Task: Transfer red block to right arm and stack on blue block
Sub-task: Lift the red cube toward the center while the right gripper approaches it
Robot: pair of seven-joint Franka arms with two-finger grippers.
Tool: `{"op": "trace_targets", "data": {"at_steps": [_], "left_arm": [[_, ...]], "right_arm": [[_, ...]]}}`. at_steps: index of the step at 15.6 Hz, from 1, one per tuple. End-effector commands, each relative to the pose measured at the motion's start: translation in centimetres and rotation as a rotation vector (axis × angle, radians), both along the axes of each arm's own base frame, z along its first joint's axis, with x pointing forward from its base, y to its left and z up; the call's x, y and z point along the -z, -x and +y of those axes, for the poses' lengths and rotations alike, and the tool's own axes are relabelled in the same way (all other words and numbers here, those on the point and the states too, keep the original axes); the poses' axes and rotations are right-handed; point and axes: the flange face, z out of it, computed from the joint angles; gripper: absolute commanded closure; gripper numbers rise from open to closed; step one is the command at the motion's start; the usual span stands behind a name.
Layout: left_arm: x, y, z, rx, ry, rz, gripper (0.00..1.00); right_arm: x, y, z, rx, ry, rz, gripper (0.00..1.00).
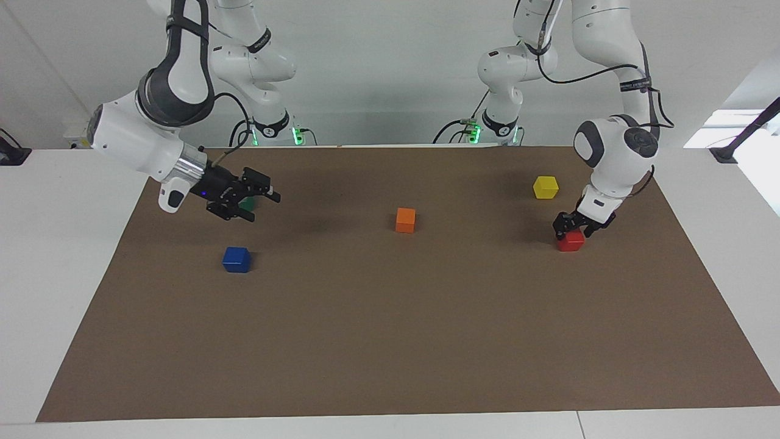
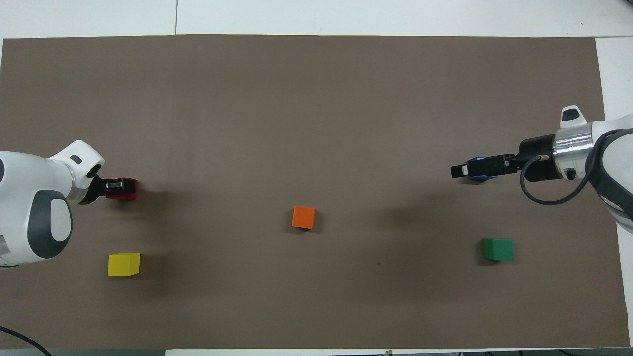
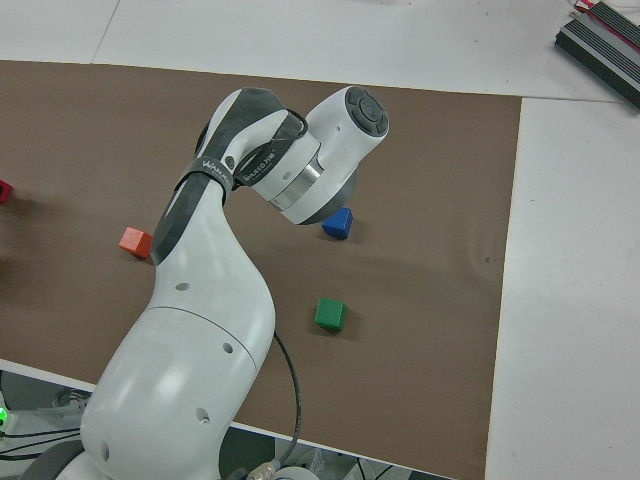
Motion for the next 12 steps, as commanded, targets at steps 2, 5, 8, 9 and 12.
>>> {"op": "trace_targets", "data": {"at_steps": [2, 5, 8, 9, 12], "left_arm": [[-0.6, -1.2, 0.3, -0.04, -0.001, -0.027, 1.0], [-4.3, -3.8, -0.4, -0.087, 0.062, 0.009, 1.0], [-11.8, -5.6, -2.4, -0.236, 0.166, 0.094, 1.0], [-13.7, -5.5, -4.1, -0.26, 0.168, 0.133, 1.0], [-21.4, -3.5, -10.3, -0.376, 0.198, 0.17, 1.0]], "right_arm": [[3.0, 0.4, 1.4, 0.006, -0.167, -0.047, 0.0], [4.9, 0.3, 3.8, 0.003, -0.296, -0.062, 0.0], [7.9, 0.5, 5.4, -0.01, -0.473, -0.032, 0.0], [8.2, 0.8, 6.6, -0.02, -0.509, -0.013, 0.0], [8.5, 2.1, 10.2, -0.023, -0.653, 0.045, 0.0]]}}
